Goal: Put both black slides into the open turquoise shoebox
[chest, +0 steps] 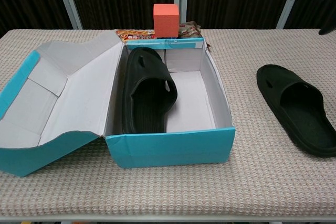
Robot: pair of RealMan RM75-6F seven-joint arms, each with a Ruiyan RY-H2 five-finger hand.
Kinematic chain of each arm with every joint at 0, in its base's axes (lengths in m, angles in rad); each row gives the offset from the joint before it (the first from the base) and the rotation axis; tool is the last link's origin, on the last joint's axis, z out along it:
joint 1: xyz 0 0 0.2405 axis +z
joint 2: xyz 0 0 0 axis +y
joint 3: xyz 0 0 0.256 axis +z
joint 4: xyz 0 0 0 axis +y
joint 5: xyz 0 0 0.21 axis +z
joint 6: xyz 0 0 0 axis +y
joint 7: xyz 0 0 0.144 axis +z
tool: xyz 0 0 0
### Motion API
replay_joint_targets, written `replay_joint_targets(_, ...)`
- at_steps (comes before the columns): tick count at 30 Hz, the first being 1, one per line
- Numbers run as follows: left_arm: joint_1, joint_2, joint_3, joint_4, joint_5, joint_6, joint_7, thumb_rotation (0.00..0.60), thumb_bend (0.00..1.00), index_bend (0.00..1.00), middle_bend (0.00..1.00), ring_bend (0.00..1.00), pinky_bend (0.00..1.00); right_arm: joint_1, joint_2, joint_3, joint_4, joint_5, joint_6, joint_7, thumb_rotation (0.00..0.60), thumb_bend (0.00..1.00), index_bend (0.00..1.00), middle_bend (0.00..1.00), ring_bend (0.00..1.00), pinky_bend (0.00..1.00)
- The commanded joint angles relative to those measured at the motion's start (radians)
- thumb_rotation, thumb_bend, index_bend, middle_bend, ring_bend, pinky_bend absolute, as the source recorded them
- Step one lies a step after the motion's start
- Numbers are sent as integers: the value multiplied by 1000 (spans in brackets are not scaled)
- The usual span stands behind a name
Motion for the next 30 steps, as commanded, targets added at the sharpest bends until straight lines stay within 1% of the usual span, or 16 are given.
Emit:
replay_joint_targets(1,-1,-1,1,-8,2,-1,11,600,20,72,17,0,0,53,10,-92,48,51,-68,-70,600,26,0,83,0,139)
replay_joint_targets(4,-1,1,1,-14,3,1,20,600,19,72,17,0,0,82,-16,-151,75,83,-66,-109,600,26,0,80,0,137)
replay_joint_targets(7,-2,4,0,-18,1,-1,26,600,20,71,16,0,0,106,-51,-196,99,116,-61,-131,600,26,0,81,0,131)
replay_joint_targets(10,-3,5,1,-21,1,-3,31,600,20,71,17,0,0,122,-89,-228,124,138,-46,-143,600,26,0,80,0,114)
replay_joint_targets(13,-3,4,3,-22,3,-4,36,600,20,71,17,0,0,133,-128,-247,146,151,-28,-150,600,26,0,80,0,112)
replay_joint_targets(18,-1,-3,9,-10,16,1,36,600,20,72,17,0,0,153,-183,-264,176,163,9,-166,600,26,0,80,0,111)
replay_joint_targets(22,1,-5,11,-5,18,5,35,600,20,72,17,0,0,165,-242,-279,195,168,69,-201,600,26,0,80,0,111)
replay_joint_targets(26,3,-4,13,-5,17,6,36,600,20,72,17,0,0,182,-285,-288,213,188,86,-233,600,26,0,81,0,111)
replay_joint_targets(30,3,-4,14,-7,17,6,39,600,20,72,17,0,0,202,-335,-301,235,210,126,-285,600,26,0,81,0,111)
